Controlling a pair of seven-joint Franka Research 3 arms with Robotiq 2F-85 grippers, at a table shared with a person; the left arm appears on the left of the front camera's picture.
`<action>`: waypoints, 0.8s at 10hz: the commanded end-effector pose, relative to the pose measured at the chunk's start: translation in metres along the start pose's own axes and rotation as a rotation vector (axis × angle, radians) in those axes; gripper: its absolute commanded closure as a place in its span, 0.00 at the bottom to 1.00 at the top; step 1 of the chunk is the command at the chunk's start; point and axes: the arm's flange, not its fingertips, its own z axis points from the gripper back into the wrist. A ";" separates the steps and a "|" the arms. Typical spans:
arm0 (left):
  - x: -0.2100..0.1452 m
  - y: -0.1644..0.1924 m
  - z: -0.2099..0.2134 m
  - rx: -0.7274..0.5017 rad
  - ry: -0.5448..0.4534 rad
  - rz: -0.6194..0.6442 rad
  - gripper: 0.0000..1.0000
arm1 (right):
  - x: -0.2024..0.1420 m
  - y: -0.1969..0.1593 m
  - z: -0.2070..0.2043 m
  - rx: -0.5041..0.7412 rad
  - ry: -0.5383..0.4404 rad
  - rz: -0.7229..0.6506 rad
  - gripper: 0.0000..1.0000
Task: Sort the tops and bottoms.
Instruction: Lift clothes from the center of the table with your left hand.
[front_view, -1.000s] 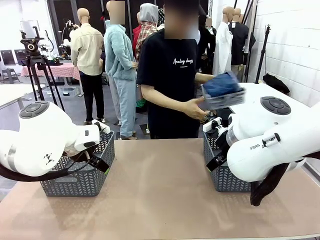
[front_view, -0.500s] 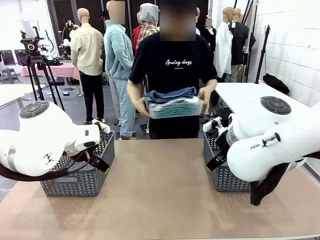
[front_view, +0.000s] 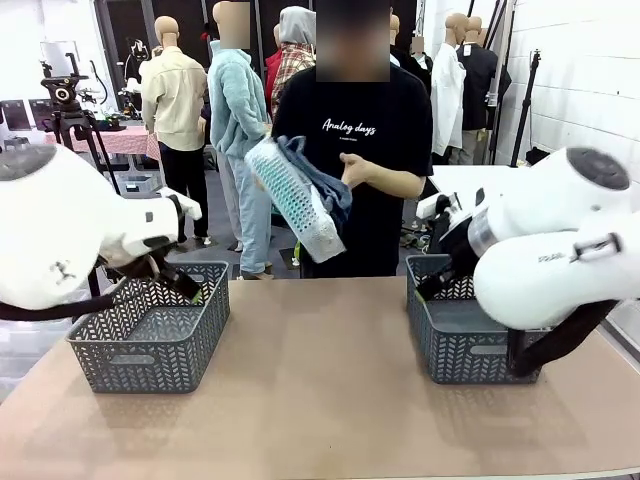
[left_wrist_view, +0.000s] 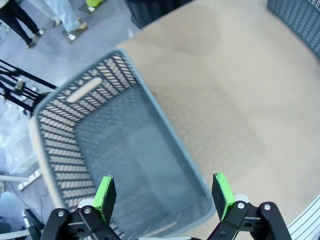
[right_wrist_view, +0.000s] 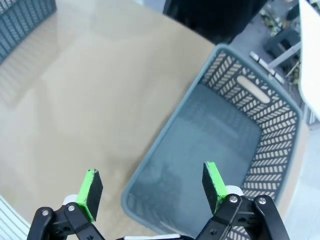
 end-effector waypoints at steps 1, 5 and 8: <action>0.000 -0.006 0.046 0.093 -0.018 0.014 0.00 | -0.005 -0.013 0.040 0.082 -0.041 -0.009 0.00; -0.014 0.013 0.125 0.010 -0.100 0.031 0.00 | -0.030 -0.031 0.082 0.082 -0.089 -0.082 0.00; -0.023 0.019 0.135 -0.078 -0.117 0.077 0.00 | -0.038 -0.045 0.082 0.110 -0.053 -0.128 0.00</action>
